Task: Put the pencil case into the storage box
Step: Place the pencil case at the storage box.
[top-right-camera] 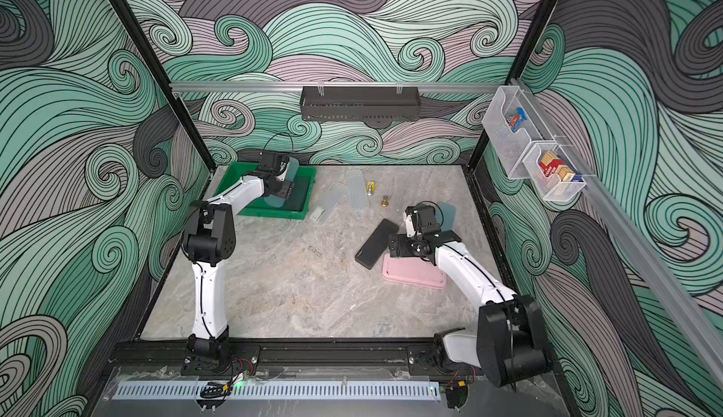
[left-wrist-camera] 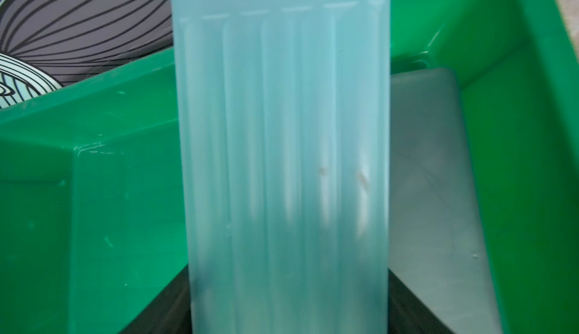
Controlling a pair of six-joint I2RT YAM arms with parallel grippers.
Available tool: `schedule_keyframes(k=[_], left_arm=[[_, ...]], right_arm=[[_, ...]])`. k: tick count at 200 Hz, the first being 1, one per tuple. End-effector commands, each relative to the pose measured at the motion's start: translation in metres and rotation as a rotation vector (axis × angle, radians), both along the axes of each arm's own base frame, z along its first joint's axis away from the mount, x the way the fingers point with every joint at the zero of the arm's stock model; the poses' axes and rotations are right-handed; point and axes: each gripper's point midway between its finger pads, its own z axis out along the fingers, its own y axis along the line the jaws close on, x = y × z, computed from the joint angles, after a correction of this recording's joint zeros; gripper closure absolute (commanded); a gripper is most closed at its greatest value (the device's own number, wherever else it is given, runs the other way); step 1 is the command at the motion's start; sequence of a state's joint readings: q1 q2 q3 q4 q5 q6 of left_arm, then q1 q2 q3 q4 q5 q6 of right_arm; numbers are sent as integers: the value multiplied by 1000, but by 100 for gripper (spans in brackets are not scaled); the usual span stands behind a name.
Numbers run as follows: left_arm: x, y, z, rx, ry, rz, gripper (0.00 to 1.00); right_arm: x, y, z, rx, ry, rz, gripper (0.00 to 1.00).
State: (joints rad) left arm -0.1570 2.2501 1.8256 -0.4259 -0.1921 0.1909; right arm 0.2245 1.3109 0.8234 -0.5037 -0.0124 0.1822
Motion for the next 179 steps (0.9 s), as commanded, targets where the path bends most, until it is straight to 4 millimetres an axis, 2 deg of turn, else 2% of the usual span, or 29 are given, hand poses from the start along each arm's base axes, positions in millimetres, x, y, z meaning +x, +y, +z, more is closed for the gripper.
schedule_keyframes(k=[1,52,77,106,135,162,179], left_arm=[[3,2,-8,-1,12,-12,18],[-4,3,-19,-2,38,-2,8],[-8,4,-17,-5,47,11,5],[-12,5,1,-15,30,25,5],[-12,5,34,-46,-41,58,5],[8,3,66,-87,-187,76,5],[25,1,73,-106,-218,93,5]], right_arm=[[6,6,8,14,-18,23,1],[6,6,6,10,-13,24,1],[6,6,8,13,-20,23,1],[6,6,9,15,-24,19,1],[6,7,11,18,-27,22,1],[7,6,11,15,-29,23,1],[7,6,9,12,-23,23,1]])
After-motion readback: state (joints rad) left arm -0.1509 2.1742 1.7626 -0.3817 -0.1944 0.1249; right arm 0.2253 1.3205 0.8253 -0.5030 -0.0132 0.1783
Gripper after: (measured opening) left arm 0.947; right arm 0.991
